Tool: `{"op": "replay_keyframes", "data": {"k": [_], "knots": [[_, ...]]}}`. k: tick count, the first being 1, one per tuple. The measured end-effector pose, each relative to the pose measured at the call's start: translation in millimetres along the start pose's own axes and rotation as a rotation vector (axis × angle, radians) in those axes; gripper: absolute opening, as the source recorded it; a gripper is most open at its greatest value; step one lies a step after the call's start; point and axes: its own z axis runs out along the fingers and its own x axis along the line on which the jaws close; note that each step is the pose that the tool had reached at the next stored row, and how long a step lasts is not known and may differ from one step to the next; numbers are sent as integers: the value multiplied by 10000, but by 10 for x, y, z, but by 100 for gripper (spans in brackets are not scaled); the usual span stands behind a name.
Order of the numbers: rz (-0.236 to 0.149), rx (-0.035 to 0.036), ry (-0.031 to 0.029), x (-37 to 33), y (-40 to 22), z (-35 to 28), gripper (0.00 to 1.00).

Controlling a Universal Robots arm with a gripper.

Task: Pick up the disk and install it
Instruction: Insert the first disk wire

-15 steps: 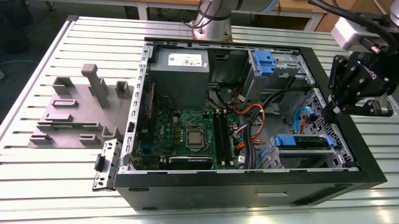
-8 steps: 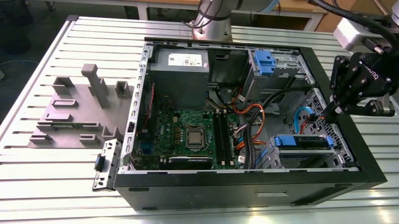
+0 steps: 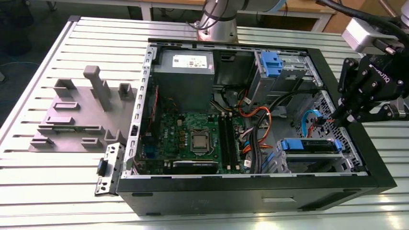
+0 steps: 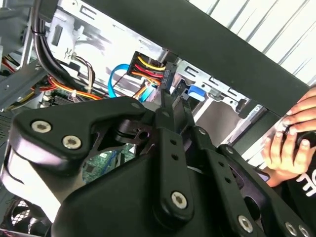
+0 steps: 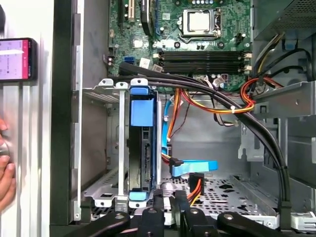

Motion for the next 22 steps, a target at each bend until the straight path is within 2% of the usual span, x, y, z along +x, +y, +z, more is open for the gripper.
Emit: {"op": "replay_keyframes", "data": {"k": [2, 3, 8, 13, 15, 18, 22], "knots": [[3, 3, 152, -14, -6, 4, 25], [5, 3, 189, -25, -9, 6, 31], [5, 4, 236, -101, -26, 14, 31], [10, 3, 438, -153, -52, 35, 31], [9, 2, 472, -172, -63, 41, 31], [4, -6, 482, -196, -84, 63, 31], [-35, -3, 529, -213, -92, 95, 31]]}}
